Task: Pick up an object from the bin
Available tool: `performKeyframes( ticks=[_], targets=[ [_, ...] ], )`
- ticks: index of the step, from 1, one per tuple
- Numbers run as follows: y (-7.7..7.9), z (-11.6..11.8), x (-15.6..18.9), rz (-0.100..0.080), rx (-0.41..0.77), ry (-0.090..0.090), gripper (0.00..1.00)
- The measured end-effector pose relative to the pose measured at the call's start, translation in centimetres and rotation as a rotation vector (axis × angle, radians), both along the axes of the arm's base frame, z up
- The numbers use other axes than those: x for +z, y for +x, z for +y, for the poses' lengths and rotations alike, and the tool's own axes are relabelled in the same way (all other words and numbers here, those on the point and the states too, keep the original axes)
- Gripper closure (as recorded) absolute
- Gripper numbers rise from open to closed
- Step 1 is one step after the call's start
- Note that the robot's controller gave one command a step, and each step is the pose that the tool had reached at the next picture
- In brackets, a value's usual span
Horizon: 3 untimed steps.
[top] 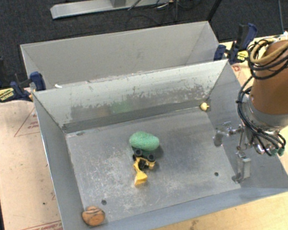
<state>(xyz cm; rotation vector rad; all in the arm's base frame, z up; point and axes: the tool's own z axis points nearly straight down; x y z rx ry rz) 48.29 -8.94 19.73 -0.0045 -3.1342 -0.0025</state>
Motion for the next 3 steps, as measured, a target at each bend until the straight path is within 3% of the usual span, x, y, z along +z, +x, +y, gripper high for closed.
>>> performKeyframes(
  ticks=[1, 2, 3],
  targets=[
    [0.2, 0.1, 0.4, -0.008, 0.004, -0.001, 0.00],
    [4.7, 6.8, -7.6, -0.014, 0.014, -0.001, 0.00],
    [12.5, 6.7, -6.6, -0.009, 0.072, -0.001, 0.00]
  ],
)
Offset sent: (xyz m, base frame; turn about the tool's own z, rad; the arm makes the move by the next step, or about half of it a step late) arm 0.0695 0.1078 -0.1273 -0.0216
